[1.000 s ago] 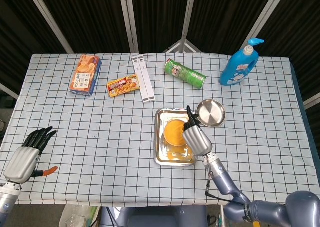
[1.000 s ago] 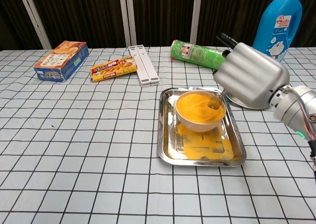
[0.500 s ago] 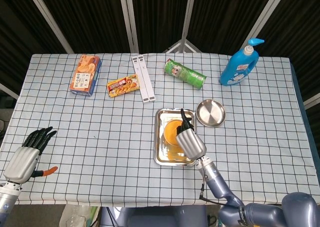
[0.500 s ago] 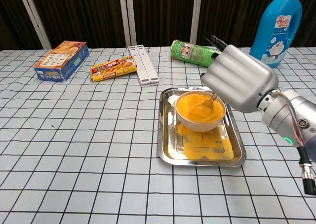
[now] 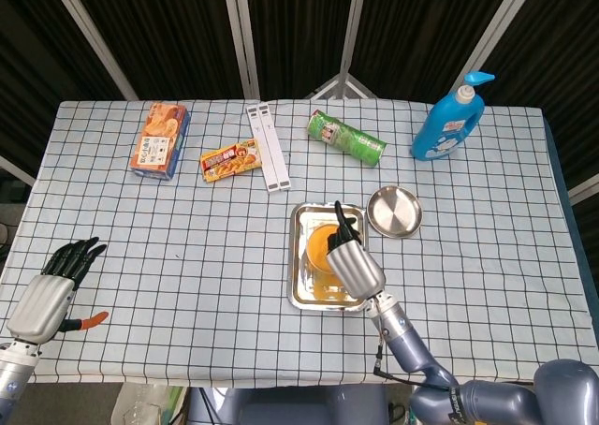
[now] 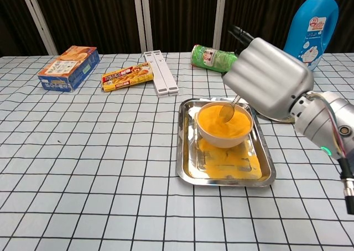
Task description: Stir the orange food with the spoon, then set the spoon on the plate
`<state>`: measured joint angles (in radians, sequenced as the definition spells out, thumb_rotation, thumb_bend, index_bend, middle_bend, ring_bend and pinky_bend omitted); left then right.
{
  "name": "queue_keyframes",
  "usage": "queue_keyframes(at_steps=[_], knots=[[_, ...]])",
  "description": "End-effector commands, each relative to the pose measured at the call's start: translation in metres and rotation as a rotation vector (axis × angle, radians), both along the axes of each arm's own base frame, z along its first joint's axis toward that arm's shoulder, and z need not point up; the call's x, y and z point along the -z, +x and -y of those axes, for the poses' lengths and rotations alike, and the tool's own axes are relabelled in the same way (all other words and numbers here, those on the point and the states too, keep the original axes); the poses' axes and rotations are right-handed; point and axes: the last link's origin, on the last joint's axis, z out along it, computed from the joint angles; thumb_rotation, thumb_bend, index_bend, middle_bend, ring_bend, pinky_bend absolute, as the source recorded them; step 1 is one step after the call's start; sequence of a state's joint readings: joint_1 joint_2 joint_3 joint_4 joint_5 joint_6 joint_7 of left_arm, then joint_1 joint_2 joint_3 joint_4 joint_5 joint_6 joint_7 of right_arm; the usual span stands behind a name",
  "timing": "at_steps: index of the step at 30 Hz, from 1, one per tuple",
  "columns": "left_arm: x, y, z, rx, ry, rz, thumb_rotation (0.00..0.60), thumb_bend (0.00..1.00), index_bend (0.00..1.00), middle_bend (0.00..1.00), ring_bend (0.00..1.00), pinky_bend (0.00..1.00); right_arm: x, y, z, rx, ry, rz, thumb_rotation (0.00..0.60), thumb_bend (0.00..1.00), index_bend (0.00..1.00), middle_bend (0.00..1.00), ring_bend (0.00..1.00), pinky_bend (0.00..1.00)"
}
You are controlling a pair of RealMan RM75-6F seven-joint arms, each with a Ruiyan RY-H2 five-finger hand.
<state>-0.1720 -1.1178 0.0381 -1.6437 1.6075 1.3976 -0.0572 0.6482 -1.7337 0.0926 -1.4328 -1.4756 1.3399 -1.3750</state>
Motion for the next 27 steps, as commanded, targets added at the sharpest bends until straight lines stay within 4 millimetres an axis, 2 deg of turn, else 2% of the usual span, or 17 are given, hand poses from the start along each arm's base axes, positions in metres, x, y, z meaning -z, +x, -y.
queue_keyframes(at_steps=[1,6,19,27], knots=[[0.0,0.0,0.0,0.001,0.001,0.0,0.6,0.0,0.0,0.0,0.0,0.0,0.001,0.004,-0.002,-0.01,0.004,0.011,0.6,0.53,0.61,0.56,0.38,0.0],[0.0,0.0,0.0,0.0,0.002,0.001,0.6,0.0,0.0,0.0,0.0,0.0,0.006,0.009,-0.005,-0.048,0.01,-0.011,0.6,0.53,0.61,0.56,0.38,0.0],[0.0,0.0,0.0,-0.001,-0.001,0.005,0.6,0.0,0.0,0.0,0.0,0.0,0.011,0.003,-0.006,-0.025,0.023,-0.018,0.6,0.53,0.61,0.56,0.38,0.0],[0.0,0.0,0.0,-0.003,0.0,0.003,0.6,0.0,0.0,0.0,0.0,0.0,0.015,-0.008,-0.007,-0.01,0.032,-0.05,0.6,0.53,0.61,0.56,0.38,0.0]])
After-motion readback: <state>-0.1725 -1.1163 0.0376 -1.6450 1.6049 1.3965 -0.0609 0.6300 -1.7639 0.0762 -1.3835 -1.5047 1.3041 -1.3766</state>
